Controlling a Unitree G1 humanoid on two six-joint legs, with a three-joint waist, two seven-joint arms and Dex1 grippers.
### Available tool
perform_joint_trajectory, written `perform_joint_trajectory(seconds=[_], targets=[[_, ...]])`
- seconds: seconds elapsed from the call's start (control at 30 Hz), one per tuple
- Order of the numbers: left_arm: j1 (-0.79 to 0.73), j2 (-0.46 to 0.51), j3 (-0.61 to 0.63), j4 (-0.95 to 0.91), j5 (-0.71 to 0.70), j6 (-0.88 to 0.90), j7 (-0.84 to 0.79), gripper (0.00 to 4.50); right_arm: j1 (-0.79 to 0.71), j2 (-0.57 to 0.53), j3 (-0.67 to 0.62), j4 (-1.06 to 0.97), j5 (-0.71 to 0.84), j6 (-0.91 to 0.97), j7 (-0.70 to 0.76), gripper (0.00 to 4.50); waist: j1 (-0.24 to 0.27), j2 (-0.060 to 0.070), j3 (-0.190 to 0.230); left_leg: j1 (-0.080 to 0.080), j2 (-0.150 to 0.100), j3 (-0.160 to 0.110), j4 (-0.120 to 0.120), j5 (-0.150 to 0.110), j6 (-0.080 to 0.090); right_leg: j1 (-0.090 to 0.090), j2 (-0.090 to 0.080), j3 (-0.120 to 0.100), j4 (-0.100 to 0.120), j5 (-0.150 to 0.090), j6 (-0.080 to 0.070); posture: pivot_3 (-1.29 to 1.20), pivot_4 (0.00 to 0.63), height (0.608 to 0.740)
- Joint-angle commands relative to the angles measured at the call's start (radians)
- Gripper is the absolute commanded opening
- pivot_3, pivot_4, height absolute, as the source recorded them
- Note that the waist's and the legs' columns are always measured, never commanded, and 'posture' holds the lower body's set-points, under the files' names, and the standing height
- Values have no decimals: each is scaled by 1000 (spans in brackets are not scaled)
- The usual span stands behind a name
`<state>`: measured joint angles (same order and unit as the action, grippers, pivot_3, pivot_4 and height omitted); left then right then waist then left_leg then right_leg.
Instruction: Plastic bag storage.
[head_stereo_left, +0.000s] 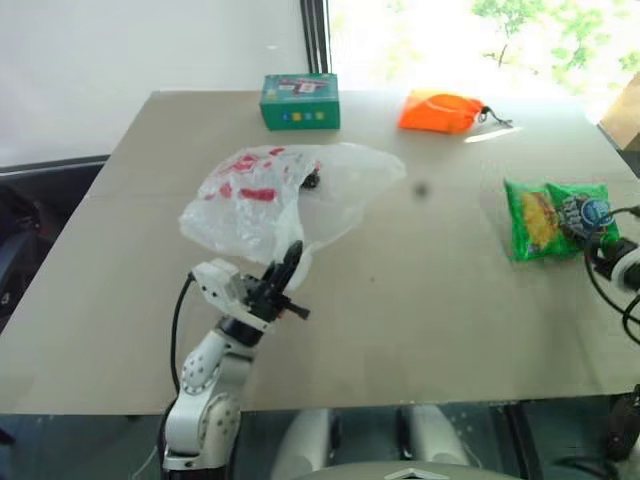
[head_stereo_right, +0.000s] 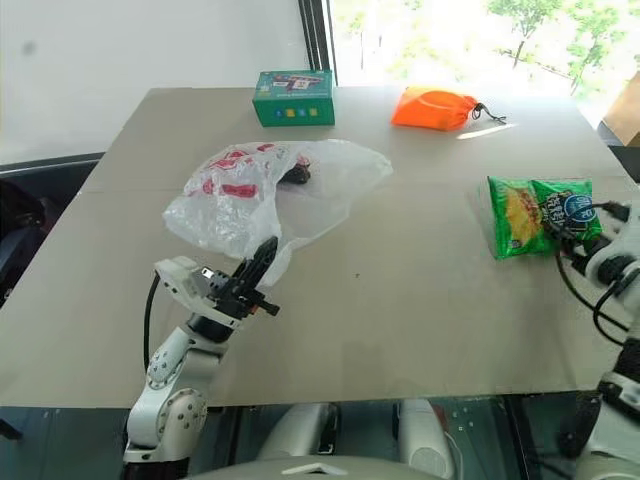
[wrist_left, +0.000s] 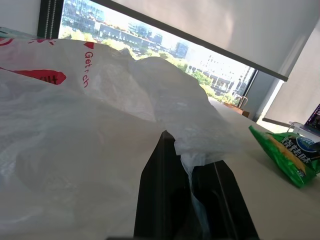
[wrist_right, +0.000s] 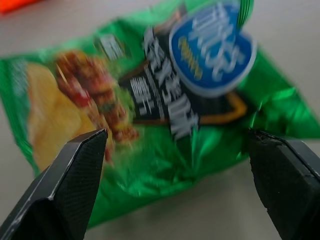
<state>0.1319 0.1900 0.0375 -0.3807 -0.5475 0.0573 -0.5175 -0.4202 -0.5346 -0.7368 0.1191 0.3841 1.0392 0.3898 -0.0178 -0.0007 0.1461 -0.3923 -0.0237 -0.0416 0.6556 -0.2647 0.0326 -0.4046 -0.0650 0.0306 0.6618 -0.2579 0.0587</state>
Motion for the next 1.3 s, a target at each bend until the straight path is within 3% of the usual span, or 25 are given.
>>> perform_joint_trajectory(seconds=[0.03, 0.23, 0.43, 0.53, 0.8, 0.9, 1.0, 1.3], targets=[[-10, 9, -14, -4, 28, -25, -23, 0, -33, 51, -73, -22, 57, -7, -93, 4463, 2, 0, 0, 0, 0, 0, 0, 0, 0, 0, 0, 0, 0, 0, 0, 0, 150, 740], [-14, 5, -26, 5, 52, -37, -37, 0, -97, 124, -97, 88, 104, -123, -179, 4463, 1, 0, 0, 1, 0, 0, 1, 0, 0, 0, 1, 0, 0, 0, 0, 0, 150, 740], [-19, -16, -41, 22, 72, -57, -30, 0, -166, 116, -14, 361, 82, -366, -110, 4463, -1, -1, 0, 1, 1, 2, 1, 0, 1, 1, 2, 2, 0, 0, 0, 0, 150, 740], [-26, -14, -37, 23, 82, -66, -25, 0, -185, 97, 41, 460, 71, -439, -64, 3527, -2, -3, 1, 9, 1, 4, 1, -1, 2, 8, 2, 3, -1, 0, 0, 0, 150, 740], [-29, -8, -14, 15, 91, -71, -5, 0, -224, 98, 94, 485, 149, -524, 68, 47, -19, -4, 2, 12, 4, 7, 0, -2, 4, 11, 4, 7, -2, 0, 0, 0, 150, 740], [-32, -7, 1, 14, 89, -76, 3, 0, -223, 134, 76, 337, 344, -349, 176, 47, -22, -4, 3, 12, 4, 7, 0, -2, 4, 10, 4, 7, -2, 0, 0, 0, 150, 740], [-36, -8, 5, 15, 88, -74, 4, 0, -179, 150, 142, 169, 472, -177, 258, 47, -19, -2, 4, 11, 6, 6, -1, -2, 4, 9, 5, 7, -2, 0, 0, 0, 150, 740], [-26, -25, -14, -19, 88, -75, 17, 0, -168, 340, 371, -49, 534, -5, 114, 47, -16, -2, 4, 9, 6, 5, -2, -3, 5, 7, 3, 6, -4, 0, 0, 0, 150, 740]])
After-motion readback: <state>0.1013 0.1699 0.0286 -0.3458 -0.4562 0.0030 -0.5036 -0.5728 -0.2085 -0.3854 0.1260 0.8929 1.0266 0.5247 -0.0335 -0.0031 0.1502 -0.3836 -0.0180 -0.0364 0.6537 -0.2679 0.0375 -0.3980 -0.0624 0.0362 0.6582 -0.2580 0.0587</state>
